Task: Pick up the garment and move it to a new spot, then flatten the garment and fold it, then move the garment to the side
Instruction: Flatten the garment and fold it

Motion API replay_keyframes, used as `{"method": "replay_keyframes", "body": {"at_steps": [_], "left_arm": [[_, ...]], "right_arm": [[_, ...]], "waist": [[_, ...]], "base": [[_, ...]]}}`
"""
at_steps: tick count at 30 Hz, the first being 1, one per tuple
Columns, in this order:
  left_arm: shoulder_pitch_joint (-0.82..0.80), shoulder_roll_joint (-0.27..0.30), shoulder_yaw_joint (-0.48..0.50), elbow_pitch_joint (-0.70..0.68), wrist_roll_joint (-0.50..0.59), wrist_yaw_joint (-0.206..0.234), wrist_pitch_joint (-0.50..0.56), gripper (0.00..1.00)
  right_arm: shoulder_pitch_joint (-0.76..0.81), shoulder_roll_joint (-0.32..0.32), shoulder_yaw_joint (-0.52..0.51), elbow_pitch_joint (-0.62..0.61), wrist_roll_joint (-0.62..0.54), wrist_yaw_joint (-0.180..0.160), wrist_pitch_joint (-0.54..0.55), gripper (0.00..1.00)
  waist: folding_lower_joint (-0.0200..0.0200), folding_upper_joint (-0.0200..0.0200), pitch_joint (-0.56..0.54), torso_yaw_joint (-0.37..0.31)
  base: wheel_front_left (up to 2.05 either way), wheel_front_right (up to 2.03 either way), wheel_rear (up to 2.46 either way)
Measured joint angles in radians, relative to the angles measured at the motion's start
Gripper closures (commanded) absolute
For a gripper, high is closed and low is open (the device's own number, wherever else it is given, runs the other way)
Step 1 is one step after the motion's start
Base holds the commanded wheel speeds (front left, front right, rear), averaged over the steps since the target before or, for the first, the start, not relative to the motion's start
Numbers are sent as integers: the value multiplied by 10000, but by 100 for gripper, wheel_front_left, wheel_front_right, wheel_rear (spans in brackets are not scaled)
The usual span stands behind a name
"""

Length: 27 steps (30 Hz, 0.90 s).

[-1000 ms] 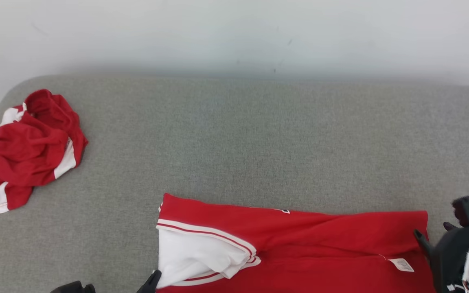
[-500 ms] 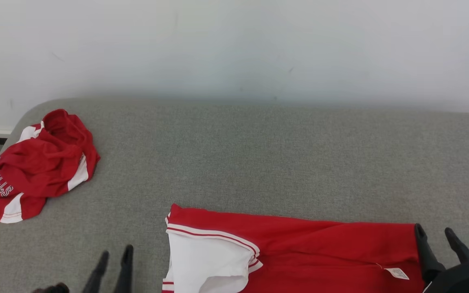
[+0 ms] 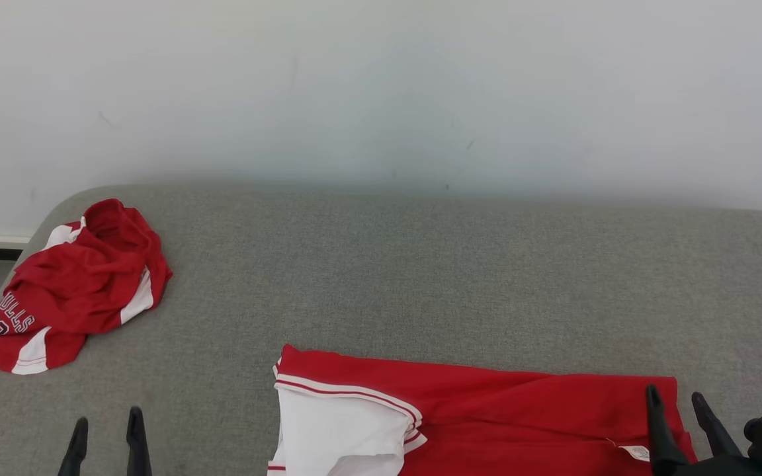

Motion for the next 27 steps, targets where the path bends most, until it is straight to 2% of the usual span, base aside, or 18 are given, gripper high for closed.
{"method": "replay_keyframes", "body": {"at_steps": [8,14,19,27], "left_arm": [[230,-94,61,564,433,-328,-2,0],[190,-184,-38,708,451,-443,-2,0],[138,-205,-119,786,435,-518,-2,0],[-73,-253,-234,794,418,-602,-2,0]], "right_arm": [[-303,13,-410,886,-717,0,1051,0],[-952,15,-648,1057,-1430,0,2882,0],[-1325,10,-1308,1060,-2253,0,4345,0],[-1684,8,-2121,1321,-3053,0,5225,0]], "waist": [[0,0,-69,21],[0,0,-3,77],[0,0,108,181],[1,0,488,492]], "base": [[0,0,0],[0,0,0],[0,0,0],[0,0,0]]}}
